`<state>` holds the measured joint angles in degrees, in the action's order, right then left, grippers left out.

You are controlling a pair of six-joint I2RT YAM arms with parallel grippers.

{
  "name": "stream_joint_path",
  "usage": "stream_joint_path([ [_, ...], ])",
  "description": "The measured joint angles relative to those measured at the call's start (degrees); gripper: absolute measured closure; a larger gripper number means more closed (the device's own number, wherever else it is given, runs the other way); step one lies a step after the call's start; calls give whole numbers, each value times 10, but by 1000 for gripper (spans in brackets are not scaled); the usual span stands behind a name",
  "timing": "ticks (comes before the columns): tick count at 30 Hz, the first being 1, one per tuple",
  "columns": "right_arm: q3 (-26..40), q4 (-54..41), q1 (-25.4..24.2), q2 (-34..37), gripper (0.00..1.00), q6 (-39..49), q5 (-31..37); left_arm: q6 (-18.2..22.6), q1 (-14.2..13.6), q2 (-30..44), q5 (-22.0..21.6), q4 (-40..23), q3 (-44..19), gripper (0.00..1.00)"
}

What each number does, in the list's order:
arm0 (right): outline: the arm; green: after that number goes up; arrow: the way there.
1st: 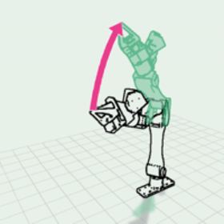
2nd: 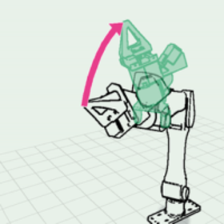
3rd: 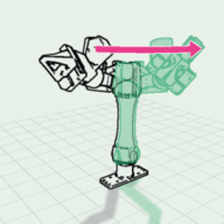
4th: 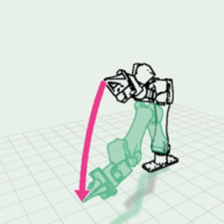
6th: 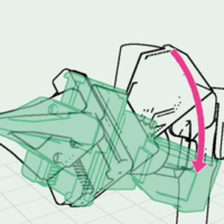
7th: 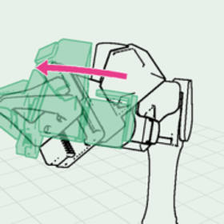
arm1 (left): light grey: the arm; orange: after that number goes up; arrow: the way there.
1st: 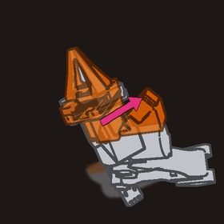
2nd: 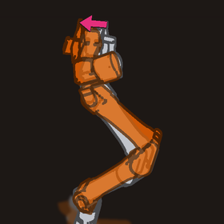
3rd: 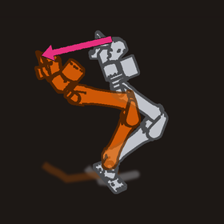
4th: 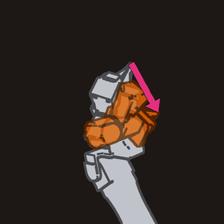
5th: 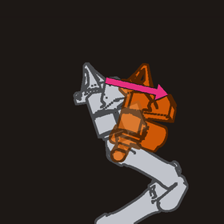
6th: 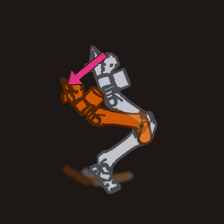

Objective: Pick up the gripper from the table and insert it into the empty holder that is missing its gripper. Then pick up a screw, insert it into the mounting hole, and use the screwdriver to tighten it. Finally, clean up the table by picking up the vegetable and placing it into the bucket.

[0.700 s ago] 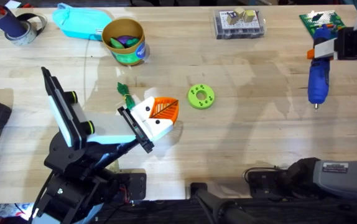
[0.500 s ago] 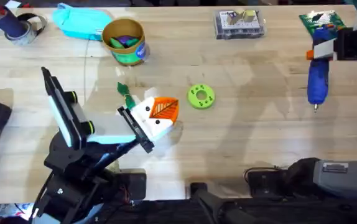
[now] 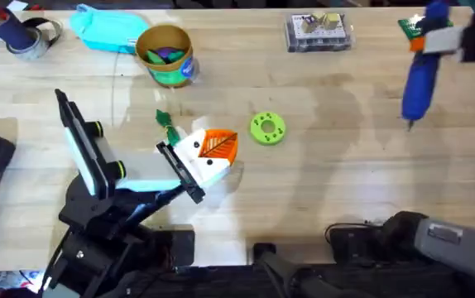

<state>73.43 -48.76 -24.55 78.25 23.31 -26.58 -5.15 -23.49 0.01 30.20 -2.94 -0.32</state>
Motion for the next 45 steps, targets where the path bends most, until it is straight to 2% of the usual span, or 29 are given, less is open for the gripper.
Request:
stream_joint_path([
  [6, 0, 6, 0, -151, 953, -10, -12, 0, 0, 0, 0, 0, 0, 991],
  [11, -2, 9, 3, -241, 953, -13, -19, 0, 0, 0, 0, 0, 0, 991],
  [12, -25, 42, 19, -287, 954, -22, -21, 0, 0, 0, 0, 0, 0, 991],
  [17, -105, 156, 78, -355, 953, -65, -28, 0, 0, 0, 0, 0, 0, 991],
  [20, -163, 257, 127, -375, 954, -109, -30, 0, 0, 0, 0, 0, 0, 991],
  [24, -227, 380, 201, -372, 952, -173, -30, 0, 0, 0, 0, 0, 0, 991],
  [27, -254, 437, 262, -350, 954, -209, -31, 0, 0, 0, 0, 0, 0, 991],
  [36, -263, 532, 421, -243, 954, -278, -32, 0, 0, 0, 0, 0, 0, 991],
  [44, -264, 613, 526, -142, 954, -307, -33, 0, 0, 0, 0, 0, 0, 991],
  [45, -265, 660, 554, -122, 952, -322, -33, 0, 0, 0, 0, 0, 0, 991],
])
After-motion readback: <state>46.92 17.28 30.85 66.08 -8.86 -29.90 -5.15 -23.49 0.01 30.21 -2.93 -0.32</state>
